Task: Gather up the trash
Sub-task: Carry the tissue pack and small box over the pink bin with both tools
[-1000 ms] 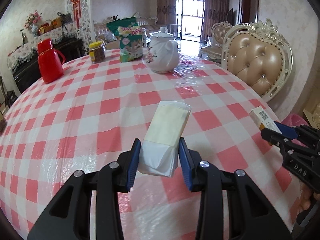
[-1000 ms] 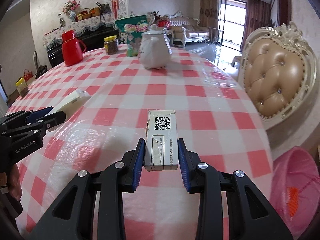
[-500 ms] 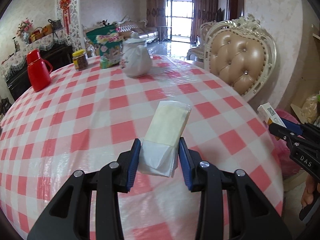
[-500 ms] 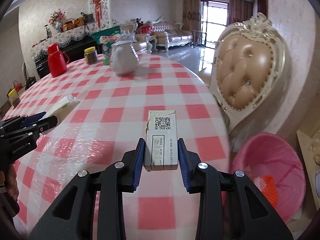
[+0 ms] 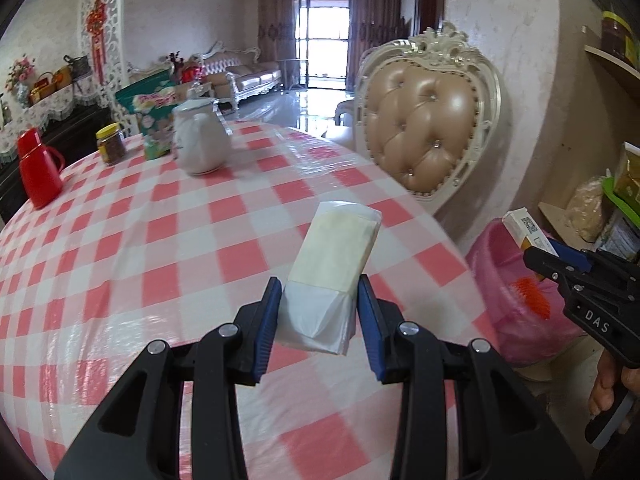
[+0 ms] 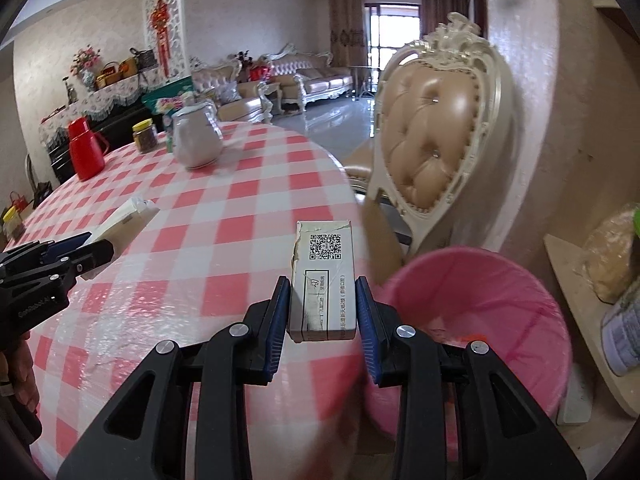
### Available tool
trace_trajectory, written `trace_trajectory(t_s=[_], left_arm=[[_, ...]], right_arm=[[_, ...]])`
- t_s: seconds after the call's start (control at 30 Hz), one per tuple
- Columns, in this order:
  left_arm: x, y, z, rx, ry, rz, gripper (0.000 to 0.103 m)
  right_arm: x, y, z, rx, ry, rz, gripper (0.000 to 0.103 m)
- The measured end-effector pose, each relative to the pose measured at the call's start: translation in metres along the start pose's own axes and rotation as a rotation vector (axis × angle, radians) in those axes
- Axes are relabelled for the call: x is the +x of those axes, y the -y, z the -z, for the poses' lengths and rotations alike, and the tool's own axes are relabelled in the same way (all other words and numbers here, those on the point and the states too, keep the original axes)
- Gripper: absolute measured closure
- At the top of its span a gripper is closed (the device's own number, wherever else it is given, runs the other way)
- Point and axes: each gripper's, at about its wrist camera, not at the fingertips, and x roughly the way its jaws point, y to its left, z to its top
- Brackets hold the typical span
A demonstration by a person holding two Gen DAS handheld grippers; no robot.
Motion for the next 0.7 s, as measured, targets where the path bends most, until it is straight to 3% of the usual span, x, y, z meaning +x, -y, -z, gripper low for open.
trace_trajectory(t_s=[0.7], left_arm=[[0.024,0.12,-0.023,0.09,0.015,0.15,0.066]], right_arm=[[-0.014,0.103,0.013,0.089,0.019,0.114,0.07]])
